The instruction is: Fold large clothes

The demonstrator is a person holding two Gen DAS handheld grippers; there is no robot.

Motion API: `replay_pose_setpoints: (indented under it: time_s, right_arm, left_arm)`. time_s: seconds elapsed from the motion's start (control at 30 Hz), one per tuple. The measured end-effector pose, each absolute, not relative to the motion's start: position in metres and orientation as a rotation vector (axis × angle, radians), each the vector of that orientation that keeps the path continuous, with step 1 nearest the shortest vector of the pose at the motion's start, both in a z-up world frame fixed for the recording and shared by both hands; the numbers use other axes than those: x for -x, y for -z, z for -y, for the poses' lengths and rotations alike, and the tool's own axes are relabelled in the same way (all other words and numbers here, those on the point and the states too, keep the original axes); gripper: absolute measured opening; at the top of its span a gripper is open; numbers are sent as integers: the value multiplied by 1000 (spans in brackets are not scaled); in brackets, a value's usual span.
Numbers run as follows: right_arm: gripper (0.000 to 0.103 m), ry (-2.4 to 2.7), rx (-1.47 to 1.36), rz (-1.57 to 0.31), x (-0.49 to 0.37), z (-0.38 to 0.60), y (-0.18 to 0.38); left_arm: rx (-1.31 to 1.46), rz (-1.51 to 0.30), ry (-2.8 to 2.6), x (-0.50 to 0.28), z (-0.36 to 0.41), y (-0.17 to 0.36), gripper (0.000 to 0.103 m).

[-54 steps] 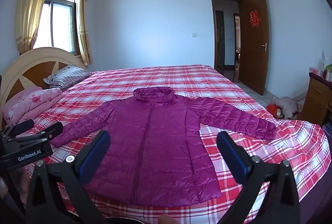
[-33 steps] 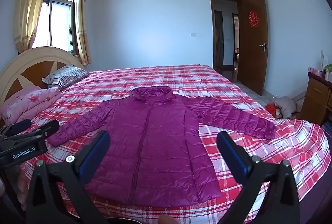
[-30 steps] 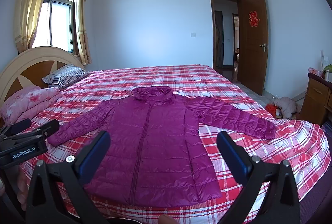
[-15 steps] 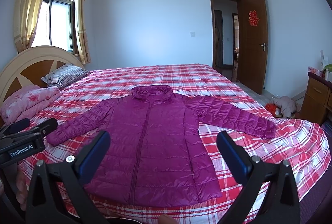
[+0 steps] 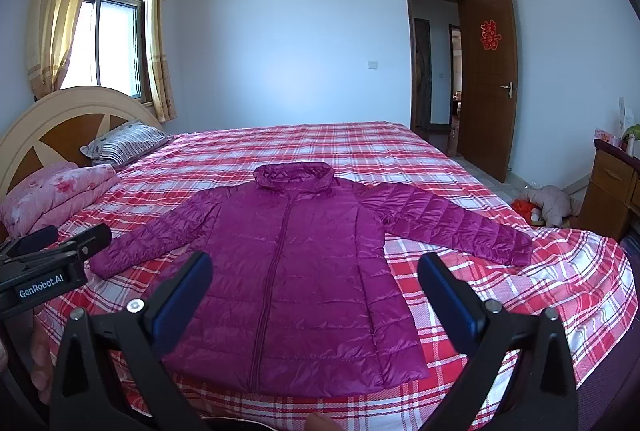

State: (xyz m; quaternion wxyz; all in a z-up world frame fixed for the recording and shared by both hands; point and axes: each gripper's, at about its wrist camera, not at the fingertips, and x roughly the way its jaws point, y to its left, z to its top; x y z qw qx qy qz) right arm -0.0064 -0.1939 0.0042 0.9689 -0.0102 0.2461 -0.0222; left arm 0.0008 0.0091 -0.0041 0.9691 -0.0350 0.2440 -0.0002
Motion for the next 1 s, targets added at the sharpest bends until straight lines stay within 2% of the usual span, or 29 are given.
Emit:
replay_pose_setpoints:
  time_s: [1.0]
  right_arm:
    - [103,38,28,-505,4,192,0]
  left_arm:
    - [76,-513,-2,-8,-12,10,102]
